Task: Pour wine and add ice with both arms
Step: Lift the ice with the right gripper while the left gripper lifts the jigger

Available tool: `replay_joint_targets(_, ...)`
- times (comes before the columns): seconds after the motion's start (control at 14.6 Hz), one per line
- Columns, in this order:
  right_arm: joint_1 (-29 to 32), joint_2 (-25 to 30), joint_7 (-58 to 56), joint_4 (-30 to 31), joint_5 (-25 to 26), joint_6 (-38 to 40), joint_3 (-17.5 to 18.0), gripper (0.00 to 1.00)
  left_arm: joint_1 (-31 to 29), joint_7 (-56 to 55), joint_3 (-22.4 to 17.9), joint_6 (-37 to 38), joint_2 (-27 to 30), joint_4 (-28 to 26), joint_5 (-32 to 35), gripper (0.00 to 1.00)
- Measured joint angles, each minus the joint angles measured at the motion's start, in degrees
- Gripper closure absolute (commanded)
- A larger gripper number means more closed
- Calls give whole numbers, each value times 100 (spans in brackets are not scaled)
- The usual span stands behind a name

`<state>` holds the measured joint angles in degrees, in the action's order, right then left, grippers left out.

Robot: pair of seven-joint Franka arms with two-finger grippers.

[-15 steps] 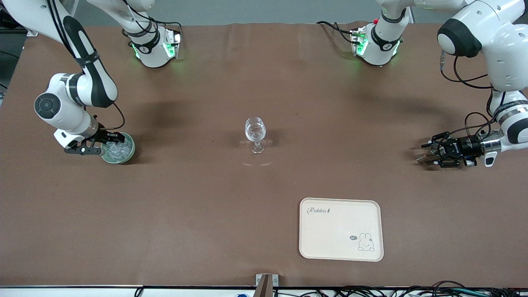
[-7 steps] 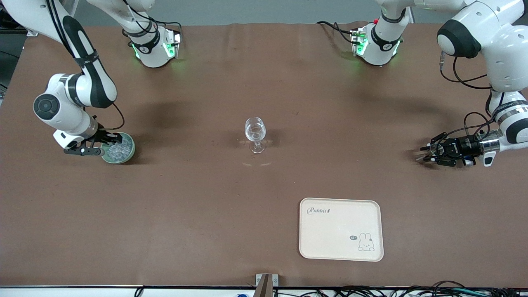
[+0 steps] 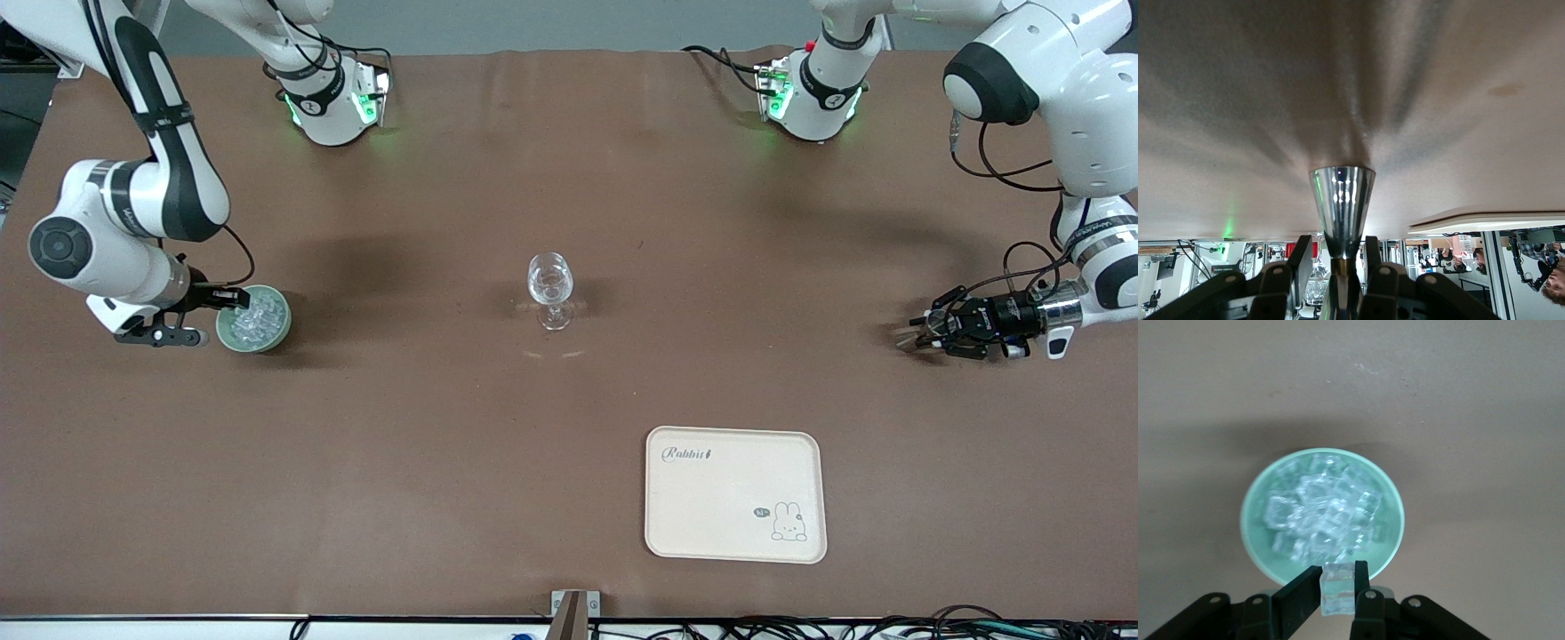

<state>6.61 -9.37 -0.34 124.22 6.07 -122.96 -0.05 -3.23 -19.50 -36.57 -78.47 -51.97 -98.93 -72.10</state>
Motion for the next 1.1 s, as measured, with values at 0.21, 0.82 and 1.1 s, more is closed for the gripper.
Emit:
replay_joint_targets(0.21,-89,142,5,-592,-142,633,5,90,0,-82,-5,29,1,38,-1,95)
replay_joint_targets(0.82,-92,881,13,-1976,-482,2188,-10,91,133,-1377,-5,147,115,551,-5,98)
replay_joint_targets(1.1,-93,1194,13,-2620,-493,2924,-2,91,116,-473,-36,639,431,586,-5,98)
